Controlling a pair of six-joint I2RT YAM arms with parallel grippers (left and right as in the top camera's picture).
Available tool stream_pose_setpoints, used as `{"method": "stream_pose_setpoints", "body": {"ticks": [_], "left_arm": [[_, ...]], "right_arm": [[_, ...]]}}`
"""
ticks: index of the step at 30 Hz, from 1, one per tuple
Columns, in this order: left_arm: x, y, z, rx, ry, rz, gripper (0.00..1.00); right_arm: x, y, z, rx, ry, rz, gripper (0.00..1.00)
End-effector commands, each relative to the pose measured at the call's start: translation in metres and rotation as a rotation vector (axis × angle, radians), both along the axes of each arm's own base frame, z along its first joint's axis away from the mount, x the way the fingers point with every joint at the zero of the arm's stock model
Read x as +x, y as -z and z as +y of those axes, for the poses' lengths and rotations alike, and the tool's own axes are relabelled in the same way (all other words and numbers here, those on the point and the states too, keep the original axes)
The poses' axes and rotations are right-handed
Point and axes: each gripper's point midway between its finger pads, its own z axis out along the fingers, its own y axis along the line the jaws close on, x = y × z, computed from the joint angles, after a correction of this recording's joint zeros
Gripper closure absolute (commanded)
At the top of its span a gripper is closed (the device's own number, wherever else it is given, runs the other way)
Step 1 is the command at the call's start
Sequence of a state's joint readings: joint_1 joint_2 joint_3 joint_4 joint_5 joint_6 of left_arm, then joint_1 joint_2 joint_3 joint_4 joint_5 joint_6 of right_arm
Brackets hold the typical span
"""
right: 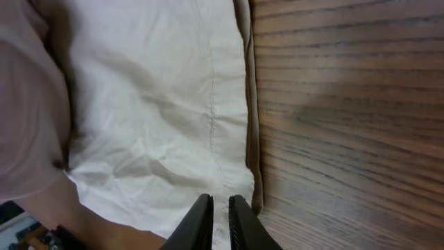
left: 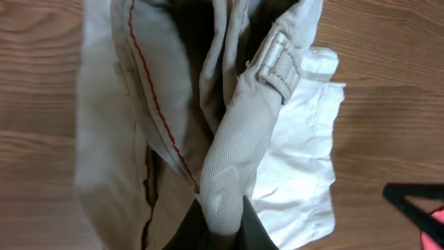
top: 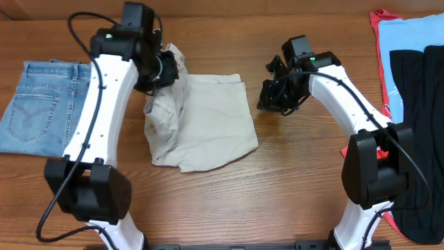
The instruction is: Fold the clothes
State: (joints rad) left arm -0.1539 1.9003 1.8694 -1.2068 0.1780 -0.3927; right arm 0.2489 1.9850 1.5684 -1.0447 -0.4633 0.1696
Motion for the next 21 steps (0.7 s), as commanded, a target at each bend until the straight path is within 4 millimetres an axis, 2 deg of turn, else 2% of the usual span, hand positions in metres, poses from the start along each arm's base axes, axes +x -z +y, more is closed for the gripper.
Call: {"method": "stream_pose_setpoints", "body": {"ticks": [1, 6, 21], "left_arm": [[0.008, -0.003, -0.016, -0.029, -0.042, -0.021, 0.96], [0.014, -0.008, -0.039, -0.038, 0.0, -0.073, 0.96], [0.009, -0.007, -0.051, -0.013, 0.034, -0.072, 0.96]], "right_arm": [[-0.001, -0.01, -0.002, -0.008, -0.04, -0.041, 0.87], [-0.002, -0.009, -0.003, -0.014, -0.039, -0.035, 0.87], [-0.007, -0.008, -0.003, -0.021, -0.04, -0.015, 0.88]]}}
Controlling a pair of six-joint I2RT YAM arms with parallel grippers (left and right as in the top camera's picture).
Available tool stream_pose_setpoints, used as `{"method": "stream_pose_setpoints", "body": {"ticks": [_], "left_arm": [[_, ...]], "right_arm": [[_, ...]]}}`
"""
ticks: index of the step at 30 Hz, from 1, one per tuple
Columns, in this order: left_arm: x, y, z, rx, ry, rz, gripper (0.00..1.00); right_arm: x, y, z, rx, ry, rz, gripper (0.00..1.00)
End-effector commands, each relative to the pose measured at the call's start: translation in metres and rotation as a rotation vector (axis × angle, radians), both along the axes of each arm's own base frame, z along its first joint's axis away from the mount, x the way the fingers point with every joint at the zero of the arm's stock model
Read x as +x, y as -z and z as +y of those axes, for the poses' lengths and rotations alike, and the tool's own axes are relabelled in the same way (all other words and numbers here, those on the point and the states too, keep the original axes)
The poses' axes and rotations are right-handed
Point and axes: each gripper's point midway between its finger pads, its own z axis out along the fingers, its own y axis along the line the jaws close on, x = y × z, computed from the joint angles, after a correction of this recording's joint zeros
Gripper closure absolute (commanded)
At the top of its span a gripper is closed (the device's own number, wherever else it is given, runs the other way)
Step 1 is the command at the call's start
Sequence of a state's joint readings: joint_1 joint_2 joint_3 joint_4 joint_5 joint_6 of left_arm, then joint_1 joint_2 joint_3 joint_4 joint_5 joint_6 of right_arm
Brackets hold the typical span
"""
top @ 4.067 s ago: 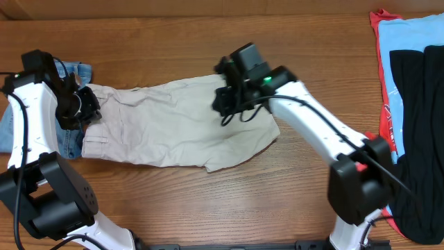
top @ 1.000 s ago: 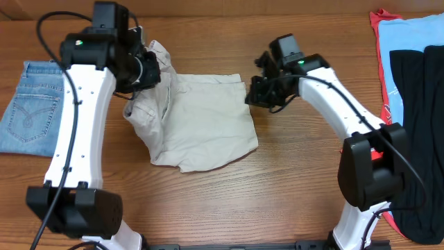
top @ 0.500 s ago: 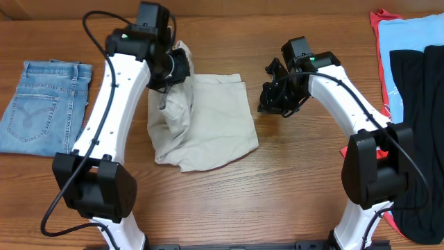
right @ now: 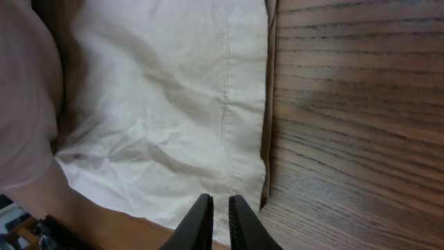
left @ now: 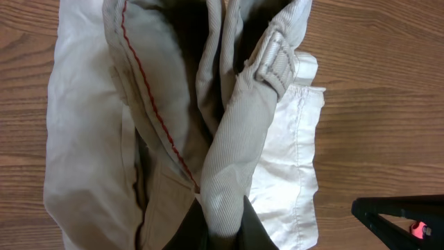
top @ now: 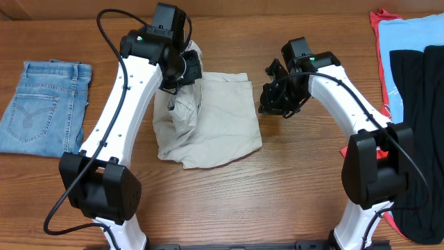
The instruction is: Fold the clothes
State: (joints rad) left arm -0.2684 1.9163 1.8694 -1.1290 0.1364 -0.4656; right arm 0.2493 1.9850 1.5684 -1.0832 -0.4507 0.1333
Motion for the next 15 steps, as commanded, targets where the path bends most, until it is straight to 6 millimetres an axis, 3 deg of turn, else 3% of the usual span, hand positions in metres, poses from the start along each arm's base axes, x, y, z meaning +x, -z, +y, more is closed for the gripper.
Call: {"method": "stream_pose_setpoints", "body": {"ticks": [1, 7, 15], "left_arm": [[0.002, -0.008, -0.005, -0.016, 0.0, -0.021, 0.96], [0.004, -0.009, -0.002, -0.021, -0.002, -0.023, 0.96], [-0.004, -0.006, -0.002, -0.006, 0.022, 0.005, 0.96]], "right_arm": [[0.0, -0.01, 0.001, 0.0, -0.013, -0.03, 0.88], [-0.01, 0.006, 0.02, -0.008, -0.086, -0.004, 0.9], [-0.01, 0.052, 0.058, -0.011, -0.167, 0.006, 0.9]]}}
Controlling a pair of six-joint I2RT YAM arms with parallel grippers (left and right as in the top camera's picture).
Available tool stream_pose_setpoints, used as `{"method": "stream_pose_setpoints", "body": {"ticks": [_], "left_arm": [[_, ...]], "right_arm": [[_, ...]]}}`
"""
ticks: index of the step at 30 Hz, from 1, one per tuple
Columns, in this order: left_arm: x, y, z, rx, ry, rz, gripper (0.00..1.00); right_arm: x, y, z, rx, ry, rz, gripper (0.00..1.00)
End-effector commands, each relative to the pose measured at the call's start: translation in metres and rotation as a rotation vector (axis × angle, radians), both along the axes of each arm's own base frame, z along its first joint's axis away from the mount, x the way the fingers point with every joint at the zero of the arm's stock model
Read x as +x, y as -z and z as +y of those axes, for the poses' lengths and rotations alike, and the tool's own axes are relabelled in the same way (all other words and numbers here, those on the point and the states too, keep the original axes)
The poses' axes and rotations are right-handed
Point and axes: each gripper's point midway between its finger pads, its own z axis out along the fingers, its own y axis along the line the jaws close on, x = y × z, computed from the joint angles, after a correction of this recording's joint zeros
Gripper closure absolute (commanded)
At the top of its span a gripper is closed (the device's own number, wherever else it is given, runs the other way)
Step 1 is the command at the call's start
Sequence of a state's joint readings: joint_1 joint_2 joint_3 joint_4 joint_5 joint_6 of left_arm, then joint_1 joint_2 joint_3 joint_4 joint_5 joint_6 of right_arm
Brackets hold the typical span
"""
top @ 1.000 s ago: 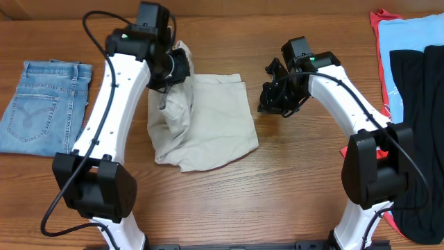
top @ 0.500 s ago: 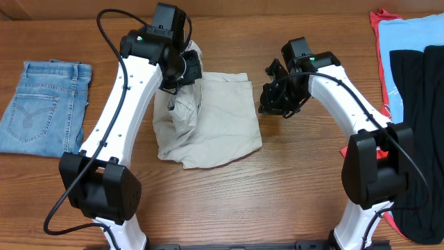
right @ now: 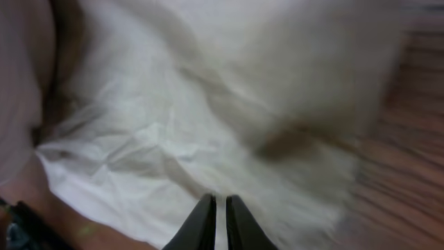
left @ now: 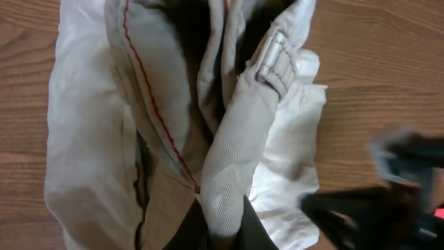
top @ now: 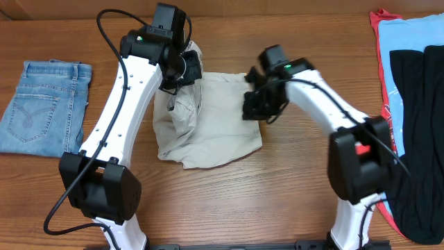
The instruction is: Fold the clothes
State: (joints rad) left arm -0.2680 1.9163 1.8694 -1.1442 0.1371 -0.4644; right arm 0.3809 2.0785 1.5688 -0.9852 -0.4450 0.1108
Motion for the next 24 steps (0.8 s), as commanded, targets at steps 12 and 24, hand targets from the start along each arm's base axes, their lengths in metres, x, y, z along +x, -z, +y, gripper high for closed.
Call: {"method": "stream_pose_setpoints", "body": {"ticks": [12, 24], "left_arm": [[-0.022, -0.014, -0.012, -0.065, 0.083, 0.045, 0.96], [-0.024, -0.028, -0.036, -0.224, 0.065, 0.063, 0.96]], "right_arm": [[0.005, 0.063, 0.009, -0.021, -0.019, 0.051, 0.9], [0.007, 0.063, 0.01, -0.017, -0.019, 0.042, 0.9]]}}
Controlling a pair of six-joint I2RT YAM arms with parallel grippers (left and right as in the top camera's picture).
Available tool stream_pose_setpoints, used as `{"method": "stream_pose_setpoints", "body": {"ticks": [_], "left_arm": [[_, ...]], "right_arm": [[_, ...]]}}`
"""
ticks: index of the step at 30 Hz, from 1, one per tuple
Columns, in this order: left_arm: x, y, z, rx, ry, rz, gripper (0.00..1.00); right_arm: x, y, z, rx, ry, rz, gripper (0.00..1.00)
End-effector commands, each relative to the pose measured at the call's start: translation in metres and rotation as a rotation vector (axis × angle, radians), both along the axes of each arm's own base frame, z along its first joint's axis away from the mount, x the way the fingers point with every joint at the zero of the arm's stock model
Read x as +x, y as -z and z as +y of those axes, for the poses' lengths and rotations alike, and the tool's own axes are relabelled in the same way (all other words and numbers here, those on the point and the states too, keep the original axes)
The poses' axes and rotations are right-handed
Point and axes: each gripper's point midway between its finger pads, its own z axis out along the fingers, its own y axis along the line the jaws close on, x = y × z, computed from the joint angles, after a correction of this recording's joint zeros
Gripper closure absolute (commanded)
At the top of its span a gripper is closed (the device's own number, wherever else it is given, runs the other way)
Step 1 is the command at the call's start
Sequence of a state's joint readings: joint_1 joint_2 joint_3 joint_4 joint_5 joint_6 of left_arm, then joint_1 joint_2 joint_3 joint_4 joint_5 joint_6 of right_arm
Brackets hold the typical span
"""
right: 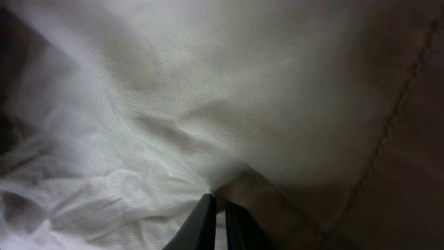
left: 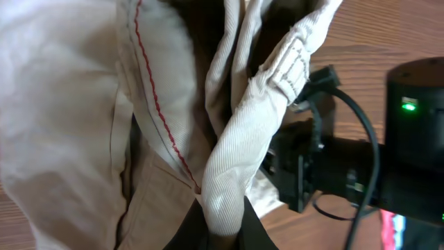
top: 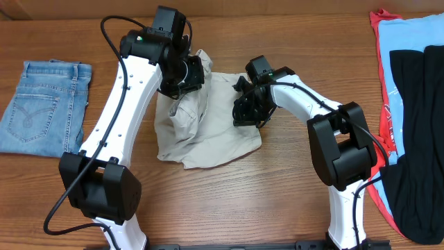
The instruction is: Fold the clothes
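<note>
Beige shorts (top: 215, 132) lie crumpled at the table's middle, their left part lifted. My left gripper (top: 186, 75) is shut on the waistband beside a belt loop (left: 288, 66), holding a fold of the shorts (left: 236, 139) up over the rest. In its own view the left gripper (left: 222, 226) pinches that fold. My right gripper (top: 244, 114) is down on the shorts' right part. The right wrist view shows the right gripper (right: 216, 205) with fingertips close together, pressed against the pale cloth (right: 208, 90).
Folded blue jeans (top: 38, 104) lie at the far left. A pile at the right edge holds a black garment (top: 416, 139), a light blue one (top: 409, 35) and a red one (top: 380, 28). Bare wooden table (top: 277, 194) lies in front of the shorts.
My right gripper has gone from the shorts' right edge further onto the cloth and now presses into it. My left gripper has shifted slightly right, still holding the waistband.
My left gripper held the waistband up at the shorts' left side while the right gripper stood shut off the right hem. Then the left had carried the waistband rightward over the shorts. The right gripper then reached the hem, and now rests on the cloth.
</note>
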State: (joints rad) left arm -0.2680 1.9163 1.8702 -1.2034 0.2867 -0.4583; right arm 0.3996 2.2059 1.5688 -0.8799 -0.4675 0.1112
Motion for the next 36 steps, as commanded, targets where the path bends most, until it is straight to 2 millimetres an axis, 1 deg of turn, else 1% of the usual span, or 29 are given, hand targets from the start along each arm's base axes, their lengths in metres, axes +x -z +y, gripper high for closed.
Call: {"method": "stream_pose_setpoints", "body": {"ticks": [1, 6, 13, 14, 15, 16, 18, 19, 20, 31, 33, 34, 36], "left_arm": [[-0.004, -0.027, -0.017, -0.106, 0.005, -0.024, 0.96], [-0.006, -0.026, -0.023, -0.089, 0.019, -0.03, 0.96], [-0.006, -0.025, -0.023, -0.073, 0.02, -0.035, 0.94], [-0.006, -0.026, -0.023, -0.074, 0.02, -0.036, 0.91], [-0.006, -0.026, -0.023, -0.076, 0.021, -0.035, 0.85], [-0.006, -0.026, -0.024, -0.077, 0.022, -0.035, 0.76], [-0.006, -0.026, -0.024, -0.077, 0.022, -0.036, 0.54], [-0.006, -0.026, -0.024, -0.077, 0.022, -0.036, 0.49], [-0.005, -0.026, -0.024, -0.077, 0.022, -0.037, 0.47], [-0.004, -0.025, -0.021, -0.06, 0.04, -0.053, 0.48], [-0.003, -0.023, -0.015, -0.023, 0.032, -0.059, 0.48], [-0.001, -0.022, -0.012, 0.0, 0.029, -0.066, 0.48], [0.001, -0.02, -0.004, 0.047, 0.02, -0.079, 0.48]], "right_arm": [[0.001, 0.015, -0.005, -0.03, 0.001, 0.012, 0.9], [0.001, 0.015, -0.004, -0.03, 0.001, 0.012, 0.9], [0.001, 0.015, -0.005, -0.03, 0.001, 0.012, 0.9], [0.001, 0.015, -0.005, -0.03, 0.001, 0.012, 0.9], [0.001, 0.015, -0.005, -0.03, 0.001, 0.012, 0.9], [0.001, 0.015, -0.004, -0.03, 0.001, 0.012, 0.9], [0.001, 0.015, -0.004, -0.03, 0.001, 0.012, 0.9], [0.001, 0.015, -0.004, -0.03, 0.001, 0.012, 0.9], [0.001, 0.015, -0.005, -0.03, 0.001, 0.012, 0.9], [0.001, 0.014, -0.006, -0.035, 0.004, 0.014, 0.91], [0.006, 0.006, -0.015, -0.068, 0.019, 0.008, 0.91], [0.01, -0.001, -0.022, -0.09, 0.03, 0.001, 0.91], [0.022, -0.025, -0.038, -0.14, 0.058, -0.035, 0.9]]}}
